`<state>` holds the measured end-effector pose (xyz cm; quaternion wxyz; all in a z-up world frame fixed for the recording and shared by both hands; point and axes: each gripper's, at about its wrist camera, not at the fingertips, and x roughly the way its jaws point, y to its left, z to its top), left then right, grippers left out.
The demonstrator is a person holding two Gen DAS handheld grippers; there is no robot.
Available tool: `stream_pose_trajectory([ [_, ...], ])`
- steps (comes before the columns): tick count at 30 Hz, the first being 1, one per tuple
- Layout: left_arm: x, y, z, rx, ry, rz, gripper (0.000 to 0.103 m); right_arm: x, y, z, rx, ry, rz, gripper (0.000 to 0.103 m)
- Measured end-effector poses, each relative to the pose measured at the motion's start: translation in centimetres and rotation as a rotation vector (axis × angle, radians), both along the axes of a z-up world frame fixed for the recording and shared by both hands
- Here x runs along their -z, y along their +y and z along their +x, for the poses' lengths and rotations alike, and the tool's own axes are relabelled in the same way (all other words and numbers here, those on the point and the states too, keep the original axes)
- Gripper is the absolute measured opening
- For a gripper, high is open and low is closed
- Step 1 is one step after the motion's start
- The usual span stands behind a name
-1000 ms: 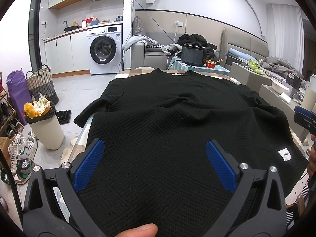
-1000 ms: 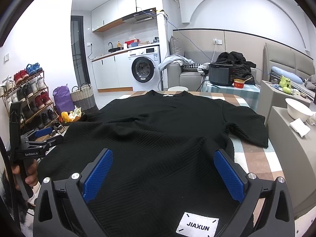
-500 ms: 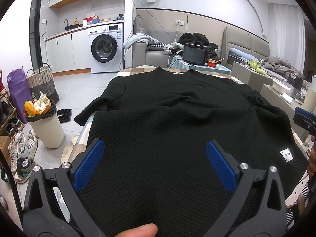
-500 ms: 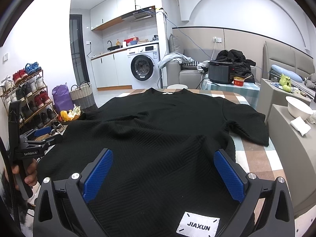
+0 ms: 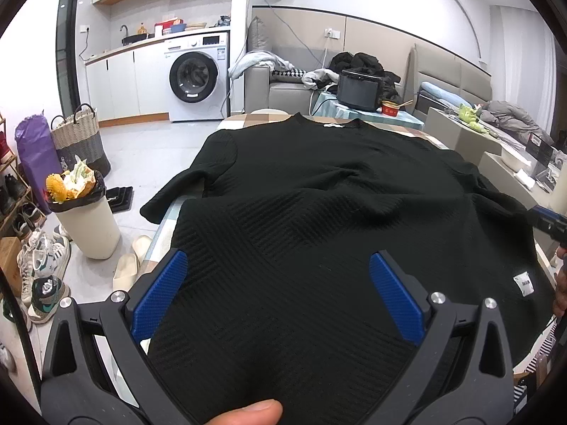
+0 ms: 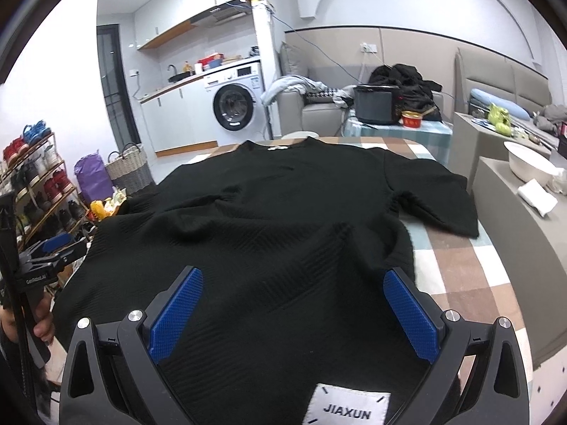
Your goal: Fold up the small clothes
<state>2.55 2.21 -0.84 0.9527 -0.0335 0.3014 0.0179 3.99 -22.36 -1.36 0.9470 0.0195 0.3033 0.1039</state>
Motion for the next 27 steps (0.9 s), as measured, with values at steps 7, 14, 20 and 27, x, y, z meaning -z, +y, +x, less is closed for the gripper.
stream_pose_trajectory([
  [7,-0.1,0.3,3.0,0.008,0.031,0.015,0.102,-0.8,-4.1,2.4,0.144,0.079,0.136,0.103],
  [14,-0.6,1.8,6.8,0.003,0.037,-0.014,0.102,-1.0,-7.6,4.8,0.261,0.126,0.171,0.098],
  [20,0.0,3.0,9.5,0.009,0.05,-0.044,0.085,0.3,-12.7,8.8,0.374,0.204,0.306,0.088],
  [27,0.4,3.6,11.5,-0.014,0.064,-0.036,0.084,2.8,-18.4,12.8,0.502,0.283,0.439,0.082],
])
